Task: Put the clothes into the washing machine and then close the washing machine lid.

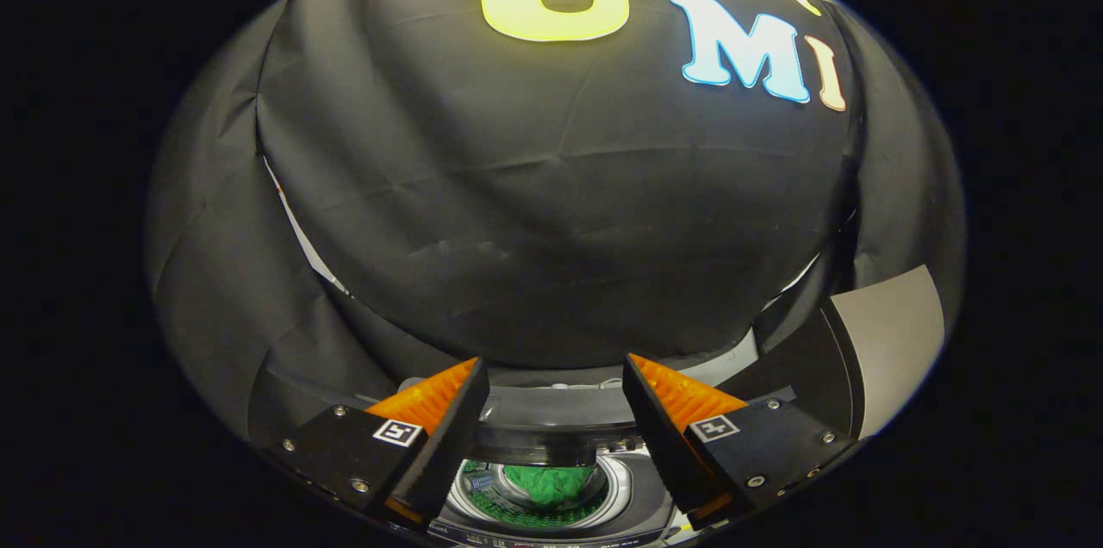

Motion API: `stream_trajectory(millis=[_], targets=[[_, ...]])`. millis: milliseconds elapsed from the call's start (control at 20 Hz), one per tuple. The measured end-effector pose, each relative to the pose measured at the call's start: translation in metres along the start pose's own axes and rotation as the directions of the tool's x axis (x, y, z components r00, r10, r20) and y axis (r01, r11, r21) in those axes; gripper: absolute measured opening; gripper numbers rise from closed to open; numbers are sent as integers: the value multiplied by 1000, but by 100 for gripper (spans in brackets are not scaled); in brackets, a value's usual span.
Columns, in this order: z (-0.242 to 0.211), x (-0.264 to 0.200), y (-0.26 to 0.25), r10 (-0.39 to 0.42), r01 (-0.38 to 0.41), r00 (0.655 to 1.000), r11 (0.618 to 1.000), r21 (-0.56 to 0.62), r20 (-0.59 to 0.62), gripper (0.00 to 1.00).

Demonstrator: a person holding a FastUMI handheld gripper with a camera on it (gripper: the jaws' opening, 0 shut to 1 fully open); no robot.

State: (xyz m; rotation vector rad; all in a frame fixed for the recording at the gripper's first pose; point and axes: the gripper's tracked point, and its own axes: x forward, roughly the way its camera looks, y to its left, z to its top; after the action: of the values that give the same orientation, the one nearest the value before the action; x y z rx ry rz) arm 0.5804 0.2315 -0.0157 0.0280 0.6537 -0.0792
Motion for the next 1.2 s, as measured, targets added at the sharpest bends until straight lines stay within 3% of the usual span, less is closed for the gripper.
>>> stream_trajectory(millis=[1200], targets=[[-76, -58, 7, 21, -18, 989, 1000, -19, 147, 96]])
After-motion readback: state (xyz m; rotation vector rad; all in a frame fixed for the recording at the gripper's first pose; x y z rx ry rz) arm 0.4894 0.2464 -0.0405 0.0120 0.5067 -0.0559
